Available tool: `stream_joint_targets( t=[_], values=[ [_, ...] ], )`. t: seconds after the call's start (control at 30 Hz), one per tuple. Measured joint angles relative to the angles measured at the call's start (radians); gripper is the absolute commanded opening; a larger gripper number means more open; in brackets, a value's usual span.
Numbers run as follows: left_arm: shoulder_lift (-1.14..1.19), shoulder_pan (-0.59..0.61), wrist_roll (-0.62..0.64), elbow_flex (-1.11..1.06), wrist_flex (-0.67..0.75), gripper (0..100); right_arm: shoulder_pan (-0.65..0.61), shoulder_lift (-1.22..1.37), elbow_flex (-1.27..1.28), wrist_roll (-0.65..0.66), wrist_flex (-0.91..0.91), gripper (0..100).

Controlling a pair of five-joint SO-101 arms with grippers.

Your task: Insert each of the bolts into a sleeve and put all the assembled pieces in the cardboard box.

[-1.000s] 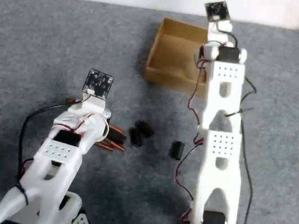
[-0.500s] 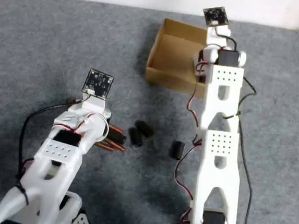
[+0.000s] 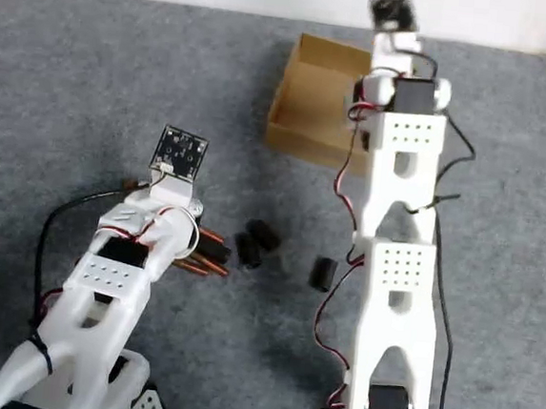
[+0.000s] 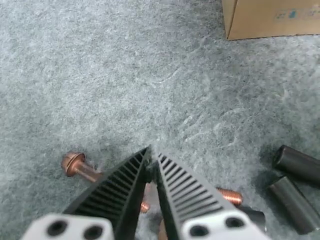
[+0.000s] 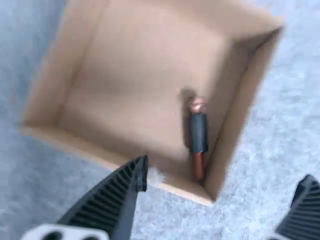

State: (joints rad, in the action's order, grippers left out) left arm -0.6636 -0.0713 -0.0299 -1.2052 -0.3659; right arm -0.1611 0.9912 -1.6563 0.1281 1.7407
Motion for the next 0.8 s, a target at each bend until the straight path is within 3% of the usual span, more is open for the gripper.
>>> stream_joint_targets(
  t=[0.1, 0.23, 0.63, 0.8],
  values=[
    [0.000, 0.000, 0.000, 0.000, 0.000, 1, -0.006, -0.101, 0.014, -0.029, 0.000, 39.9],
    [0.000, 0.000, 0.000, 0.000, 0.000, 1, -0.005, -0.295, 0.239, -0.075, 0.000, 39.9],
    [0.000, 0.000, 0.000, 0.000, 0.000, 1, -0.175, -1.066, 1.372, -0.095, -0.011, 39.9],
    [0.000, 0.000, 0.000, 0.000, 0.000, 1, -0.176, -1.347, 1.780, -0.095, -0.161, 39.9]
  ],
)
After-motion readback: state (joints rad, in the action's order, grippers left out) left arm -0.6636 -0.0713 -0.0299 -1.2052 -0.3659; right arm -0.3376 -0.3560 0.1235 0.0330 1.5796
